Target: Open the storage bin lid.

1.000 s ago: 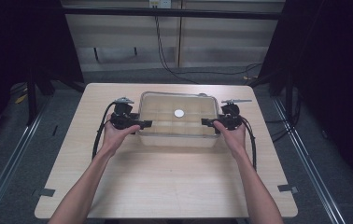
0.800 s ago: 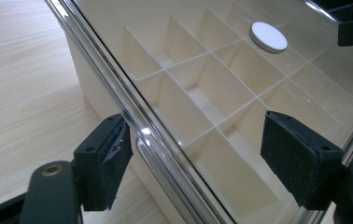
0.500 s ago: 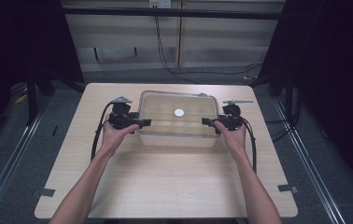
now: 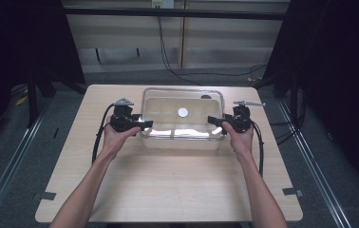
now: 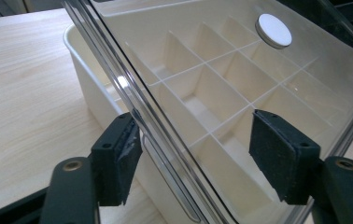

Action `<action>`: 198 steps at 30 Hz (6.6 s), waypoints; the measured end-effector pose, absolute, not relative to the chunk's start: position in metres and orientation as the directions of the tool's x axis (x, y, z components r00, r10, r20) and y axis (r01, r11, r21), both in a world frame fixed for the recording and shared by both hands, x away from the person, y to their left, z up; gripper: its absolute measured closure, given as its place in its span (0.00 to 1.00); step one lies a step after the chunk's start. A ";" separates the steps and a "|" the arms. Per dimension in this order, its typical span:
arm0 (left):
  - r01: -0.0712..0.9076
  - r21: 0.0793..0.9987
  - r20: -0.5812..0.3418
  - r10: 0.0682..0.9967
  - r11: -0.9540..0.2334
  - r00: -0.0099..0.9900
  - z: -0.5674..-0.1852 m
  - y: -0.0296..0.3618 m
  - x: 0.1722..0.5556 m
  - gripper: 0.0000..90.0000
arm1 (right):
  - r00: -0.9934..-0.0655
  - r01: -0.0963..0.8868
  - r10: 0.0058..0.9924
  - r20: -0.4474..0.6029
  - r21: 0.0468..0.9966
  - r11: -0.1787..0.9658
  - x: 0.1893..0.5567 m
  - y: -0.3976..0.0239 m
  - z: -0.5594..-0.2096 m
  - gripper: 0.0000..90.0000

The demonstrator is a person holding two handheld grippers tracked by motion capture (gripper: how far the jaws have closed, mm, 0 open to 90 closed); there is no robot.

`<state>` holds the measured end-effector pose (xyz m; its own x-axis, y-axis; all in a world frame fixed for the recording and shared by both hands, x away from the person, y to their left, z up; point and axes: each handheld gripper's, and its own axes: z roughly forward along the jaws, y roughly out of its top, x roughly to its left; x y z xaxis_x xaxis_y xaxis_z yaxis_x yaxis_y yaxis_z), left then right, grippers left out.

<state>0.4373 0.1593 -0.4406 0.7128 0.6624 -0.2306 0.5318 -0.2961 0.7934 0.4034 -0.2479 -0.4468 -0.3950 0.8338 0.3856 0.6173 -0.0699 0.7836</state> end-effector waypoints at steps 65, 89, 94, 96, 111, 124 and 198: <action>0.447 0.858 -0.207 0.628 -0.252 0.750 -0.419 0.174 0.407 0.75 | -0.376 0.523 0.834 0.404 0.836 -0.169 0.361 -0.268 -0.415 0.72; 0.441 0.863 -0.209 0.622 -0.246 0.755 -0.414 0.180 0.396 0.81 | -0.417 0.492 0.821 0.390 0.856 -0.157 0.348 -0.267 -0.405 0.74; 0.438 0.866 -0.210 0.620 -0.241 0.756 -0.412 0.184 0.393 0.81 | -0.428 0.491 0.818 0.383 0.859 -0.145 0.346 -0.266 -0.405 0.74; 0.435 0.869 -0.209 0.621 -0.237 0.756 -0.411 0.185 0.391 0.81 | -0.429 0.492 0.818 0.383 0.858 -0.144 0.346 -0.265 -0.404 0.74; 0.407 0.887 -0.207 0.599 -0.219 0.773 -0.402 0.185 0.378 0.82 | -0.455 0.470 0.800 0.391 0.869 -0.157 0.331 -0.270 -0.388 0.75; 0.409 0.879 -0.195 0.598 -0.245 0.778 -0.402 0.187 0.368 0.82 | -0.457 0.483 0.802 0.385 0.864 -0.140 0.320 -0.267 -0.390 0.75; 0.424 0.820 -0.166 0.550 -0.384 0.819 -0.423 0.202 0.293 0.82 | -0.491 0.600 0.754 0.436 0.797 -0.070 0.241 -0.260 -0.423 0.76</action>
